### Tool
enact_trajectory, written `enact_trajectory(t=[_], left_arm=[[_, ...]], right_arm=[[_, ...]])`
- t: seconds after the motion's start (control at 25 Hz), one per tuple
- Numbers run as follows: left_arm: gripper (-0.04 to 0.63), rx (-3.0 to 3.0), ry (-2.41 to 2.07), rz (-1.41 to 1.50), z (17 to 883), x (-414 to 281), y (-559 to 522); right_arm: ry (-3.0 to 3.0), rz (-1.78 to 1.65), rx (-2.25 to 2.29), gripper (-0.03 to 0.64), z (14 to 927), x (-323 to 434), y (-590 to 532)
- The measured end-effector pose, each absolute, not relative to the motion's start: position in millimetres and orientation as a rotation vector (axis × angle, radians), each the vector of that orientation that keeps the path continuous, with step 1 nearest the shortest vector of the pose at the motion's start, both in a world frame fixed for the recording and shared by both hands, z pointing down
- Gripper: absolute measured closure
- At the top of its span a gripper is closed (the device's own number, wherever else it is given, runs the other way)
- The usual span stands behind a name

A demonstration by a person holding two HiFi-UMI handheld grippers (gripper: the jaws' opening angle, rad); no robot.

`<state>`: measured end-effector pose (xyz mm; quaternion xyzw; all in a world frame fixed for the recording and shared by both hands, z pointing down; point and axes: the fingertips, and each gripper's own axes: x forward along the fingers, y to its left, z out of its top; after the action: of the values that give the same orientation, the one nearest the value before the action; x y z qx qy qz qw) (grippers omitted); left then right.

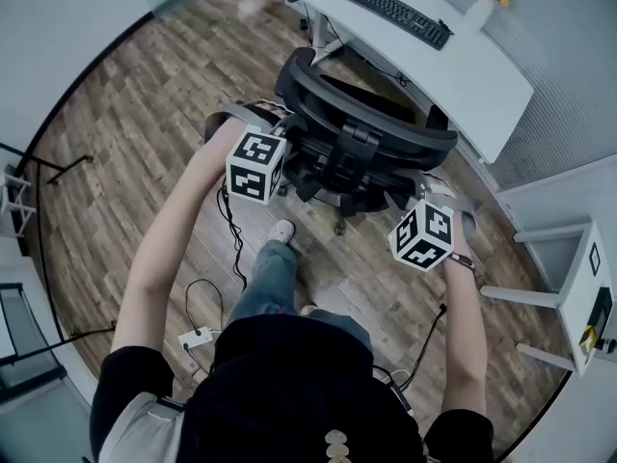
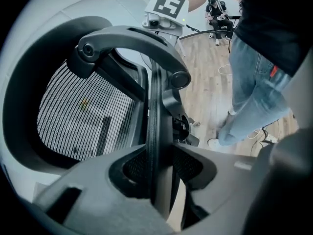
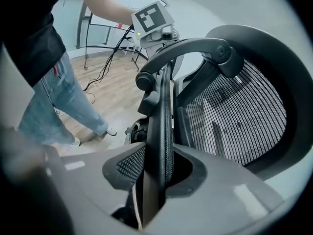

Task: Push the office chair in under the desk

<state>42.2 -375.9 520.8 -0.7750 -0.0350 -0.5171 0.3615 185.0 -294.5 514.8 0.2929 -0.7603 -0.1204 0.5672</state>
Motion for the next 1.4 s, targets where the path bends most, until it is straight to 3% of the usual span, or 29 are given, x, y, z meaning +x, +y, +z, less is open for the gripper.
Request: enact_trajectory(t=[0.56, 1.4], left_arm=[[0.449, -1.945, -0.252, -1.234, 520.0, 39.0, -496.0], [0.448, -1.870, -0.415, -1.118, 520.3, 87.3, -624.3]], right_arm=[[-1.725, -0.143, 0.829, 0.497, 514.5, 163.5, -388.3], [-1.632, -0.024, 0.995, 0.497, 514.5, 189.4, -494.3]])
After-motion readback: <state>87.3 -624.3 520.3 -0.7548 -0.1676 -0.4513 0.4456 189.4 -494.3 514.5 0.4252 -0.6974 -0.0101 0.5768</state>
